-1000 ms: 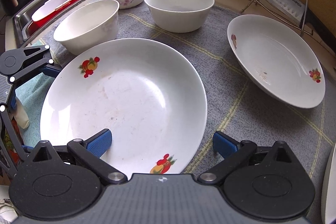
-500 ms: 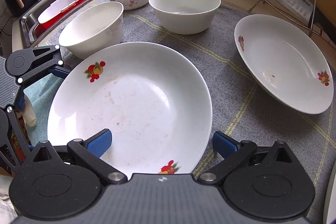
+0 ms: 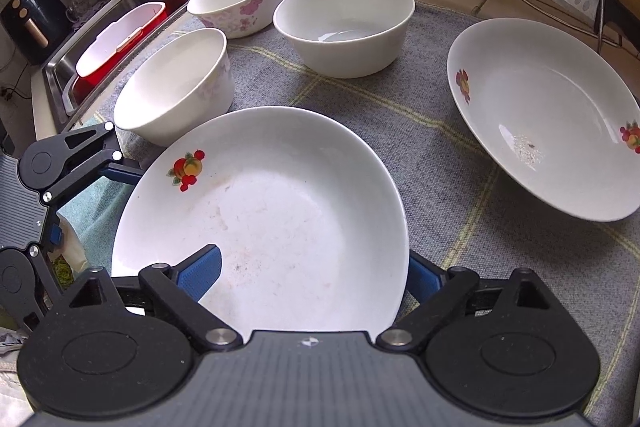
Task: Organize plates and bowls
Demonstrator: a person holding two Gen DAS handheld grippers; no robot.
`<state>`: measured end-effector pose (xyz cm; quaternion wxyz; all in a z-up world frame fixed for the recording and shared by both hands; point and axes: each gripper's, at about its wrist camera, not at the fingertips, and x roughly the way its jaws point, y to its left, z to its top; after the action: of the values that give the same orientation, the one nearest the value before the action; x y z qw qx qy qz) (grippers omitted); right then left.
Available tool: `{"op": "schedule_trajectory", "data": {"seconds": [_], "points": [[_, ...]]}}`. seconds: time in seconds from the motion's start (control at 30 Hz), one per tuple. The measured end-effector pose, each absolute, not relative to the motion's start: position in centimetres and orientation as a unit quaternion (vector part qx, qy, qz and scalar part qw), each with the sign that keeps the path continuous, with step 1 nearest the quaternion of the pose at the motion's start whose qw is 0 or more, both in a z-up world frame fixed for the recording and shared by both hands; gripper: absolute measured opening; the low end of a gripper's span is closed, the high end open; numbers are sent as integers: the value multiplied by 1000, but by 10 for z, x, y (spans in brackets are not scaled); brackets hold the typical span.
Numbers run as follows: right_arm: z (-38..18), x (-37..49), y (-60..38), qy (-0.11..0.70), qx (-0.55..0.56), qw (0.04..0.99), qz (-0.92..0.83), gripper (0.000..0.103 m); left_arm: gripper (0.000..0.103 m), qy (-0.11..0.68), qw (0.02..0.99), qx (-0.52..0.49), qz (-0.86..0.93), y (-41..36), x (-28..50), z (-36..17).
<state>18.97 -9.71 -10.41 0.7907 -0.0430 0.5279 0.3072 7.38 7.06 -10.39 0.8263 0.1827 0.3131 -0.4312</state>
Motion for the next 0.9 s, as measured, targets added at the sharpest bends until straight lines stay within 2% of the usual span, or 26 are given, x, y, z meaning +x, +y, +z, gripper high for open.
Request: {"op": "schedule_trajectory", "data": {"seconds": [0.1, 0.6, 0.9], "points": [[-103, 196, -102, 536, -22, 786, 308, 89, 99, 312, 827, 184, -430, 70, 74, -104], [-103, 207, -105, 559, 16, 772, 303, 88, 99, 308, 829, 189, -426, 66, 69, -104], [-104, 215, -107, 579, 37, 764, 281, 83, 99, 304, 831, 194, -423, 65, 67, -104]]}}
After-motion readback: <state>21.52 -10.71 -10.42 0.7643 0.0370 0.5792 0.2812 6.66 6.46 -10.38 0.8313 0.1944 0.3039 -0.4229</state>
